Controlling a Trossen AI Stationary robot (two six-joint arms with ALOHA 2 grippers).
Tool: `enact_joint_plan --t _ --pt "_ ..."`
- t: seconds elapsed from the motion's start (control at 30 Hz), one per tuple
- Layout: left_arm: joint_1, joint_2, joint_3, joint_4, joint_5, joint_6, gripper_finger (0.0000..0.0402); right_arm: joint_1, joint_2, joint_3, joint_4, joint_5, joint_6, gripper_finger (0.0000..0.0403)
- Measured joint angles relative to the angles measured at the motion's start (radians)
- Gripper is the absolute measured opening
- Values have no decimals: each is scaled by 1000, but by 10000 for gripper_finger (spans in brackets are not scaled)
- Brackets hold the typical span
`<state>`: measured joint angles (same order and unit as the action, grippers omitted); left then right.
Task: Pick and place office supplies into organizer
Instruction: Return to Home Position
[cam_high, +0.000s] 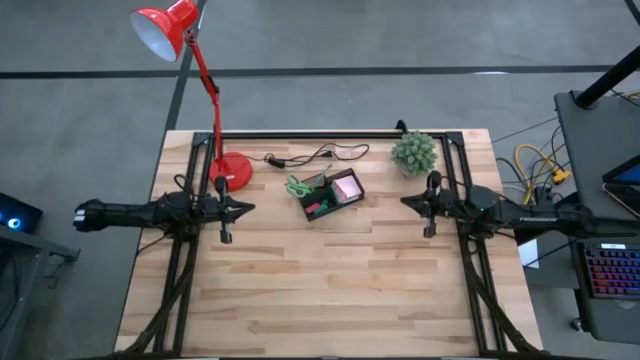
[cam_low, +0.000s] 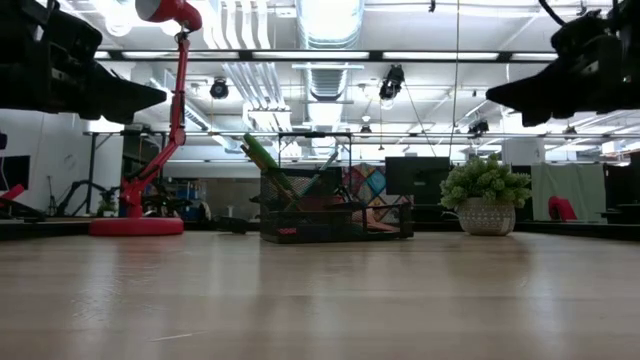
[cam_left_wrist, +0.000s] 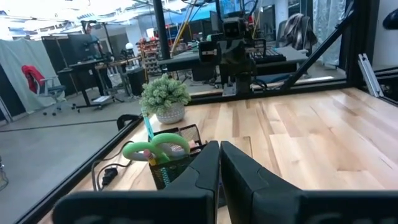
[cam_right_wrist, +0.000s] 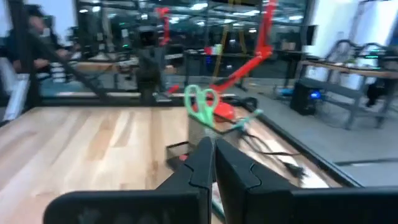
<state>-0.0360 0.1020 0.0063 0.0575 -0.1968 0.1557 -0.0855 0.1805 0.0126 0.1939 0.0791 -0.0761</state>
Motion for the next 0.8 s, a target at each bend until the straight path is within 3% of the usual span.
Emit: enact_joint_plan --t 0.07,0.4,0.8 --pt "0 -1 0 3 1 -15 0 17 -44 -5 -12 41 5 8" --pt "0 0 -1 6 2 -19 0 87 -176 -2 -169 45 7 8" --pt "0 16 -1 3 3 -19 0 92 -179 -2 -177 27 19 8"
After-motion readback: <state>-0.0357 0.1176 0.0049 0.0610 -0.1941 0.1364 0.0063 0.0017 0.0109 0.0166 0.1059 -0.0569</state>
